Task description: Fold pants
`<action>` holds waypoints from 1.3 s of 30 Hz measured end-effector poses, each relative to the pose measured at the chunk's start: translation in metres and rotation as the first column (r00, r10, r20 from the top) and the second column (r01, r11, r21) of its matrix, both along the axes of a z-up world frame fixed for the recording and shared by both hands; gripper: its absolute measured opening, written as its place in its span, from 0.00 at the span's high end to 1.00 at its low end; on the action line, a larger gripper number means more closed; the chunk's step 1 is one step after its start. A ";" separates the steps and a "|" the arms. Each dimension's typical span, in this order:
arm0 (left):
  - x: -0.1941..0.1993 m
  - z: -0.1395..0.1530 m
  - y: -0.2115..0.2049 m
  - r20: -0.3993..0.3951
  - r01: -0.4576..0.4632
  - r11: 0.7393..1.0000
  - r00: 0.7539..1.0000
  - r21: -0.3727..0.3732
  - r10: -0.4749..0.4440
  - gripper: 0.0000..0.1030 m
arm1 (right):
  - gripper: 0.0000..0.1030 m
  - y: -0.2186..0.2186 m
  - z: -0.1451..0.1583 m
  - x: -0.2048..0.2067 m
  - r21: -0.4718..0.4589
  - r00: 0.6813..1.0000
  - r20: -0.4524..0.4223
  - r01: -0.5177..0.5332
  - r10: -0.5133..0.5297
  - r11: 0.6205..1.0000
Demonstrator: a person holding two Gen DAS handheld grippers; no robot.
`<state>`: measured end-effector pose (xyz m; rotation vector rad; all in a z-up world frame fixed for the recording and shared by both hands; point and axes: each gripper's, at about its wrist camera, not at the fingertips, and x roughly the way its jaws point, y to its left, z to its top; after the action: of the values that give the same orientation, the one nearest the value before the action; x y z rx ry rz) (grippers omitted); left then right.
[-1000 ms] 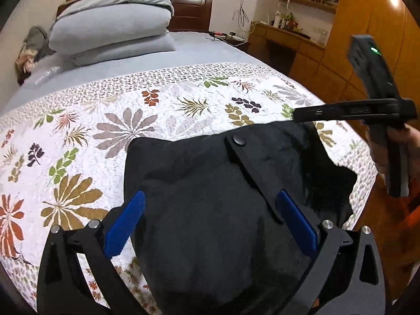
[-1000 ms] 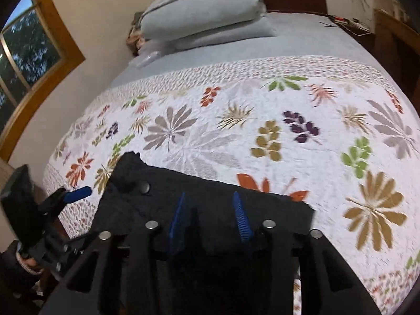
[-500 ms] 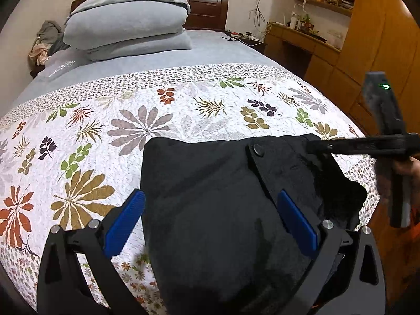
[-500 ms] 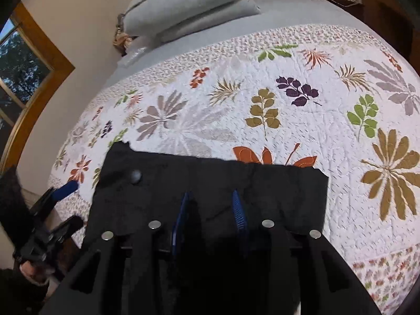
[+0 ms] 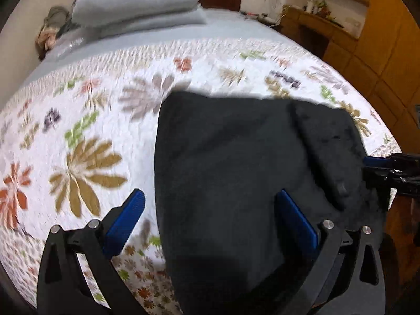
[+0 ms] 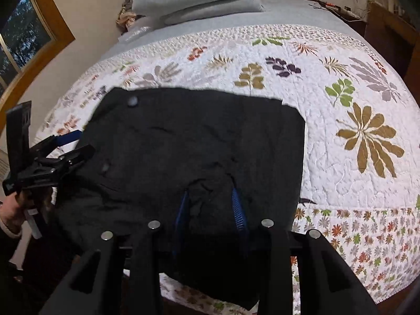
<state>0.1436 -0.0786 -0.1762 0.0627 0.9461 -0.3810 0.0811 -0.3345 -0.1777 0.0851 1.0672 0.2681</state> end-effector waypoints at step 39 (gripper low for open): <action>0.009 -0.025 0.056 -0.316 -0.045 0.964 0.948 -0.261 -0.041 0.02 | 0.16 -0.105 -0.041 0.010 0.466 0.936 -0.321 0.290 -0.145 0.836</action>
<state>0.1523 -0.0227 -0.2017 -0.2518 1.2062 -0.5239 0.0913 -0.4390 -0.2183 0.7395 1.2273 0.3298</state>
